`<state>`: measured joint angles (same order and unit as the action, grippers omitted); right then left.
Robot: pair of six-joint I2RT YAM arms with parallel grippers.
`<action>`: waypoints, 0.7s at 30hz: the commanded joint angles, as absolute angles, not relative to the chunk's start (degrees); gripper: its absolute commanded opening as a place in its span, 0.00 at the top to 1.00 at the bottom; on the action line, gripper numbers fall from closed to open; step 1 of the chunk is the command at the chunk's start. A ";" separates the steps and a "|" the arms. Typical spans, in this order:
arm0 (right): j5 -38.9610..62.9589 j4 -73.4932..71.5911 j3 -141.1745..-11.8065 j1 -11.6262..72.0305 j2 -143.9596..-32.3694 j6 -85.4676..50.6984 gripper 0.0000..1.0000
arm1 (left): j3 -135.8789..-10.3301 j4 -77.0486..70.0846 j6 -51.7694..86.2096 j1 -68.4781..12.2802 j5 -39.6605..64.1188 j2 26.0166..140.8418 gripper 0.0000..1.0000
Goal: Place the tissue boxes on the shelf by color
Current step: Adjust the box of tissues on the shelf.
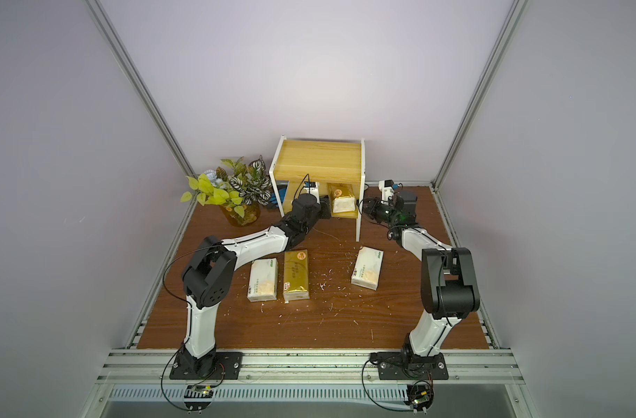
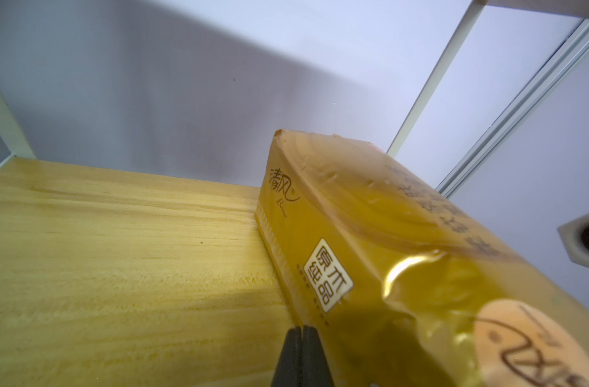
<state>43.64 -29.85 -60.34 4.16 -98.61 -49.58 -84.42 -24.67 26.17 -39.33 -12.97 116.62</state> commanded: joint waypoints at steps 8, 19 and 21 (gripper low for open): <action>32.66 -23.31 -58.01 4.81 -87.39 -40.42 1.00 | -85.26 -28.02 19.53 -40.28 -17.40 109.22 0.83; 18.78 -12.79 -52.31 6.87 -74.54 -32.95 1.00 | -76.13 -18.66 14.25 -45.17 -25.72 98.61 0.75; 14.85 -10.40 -50.77 8.12 -71.80 -31.24 1.00 | -74.71 -16.60 15.17 -45.88 -26.49 96.83 0.78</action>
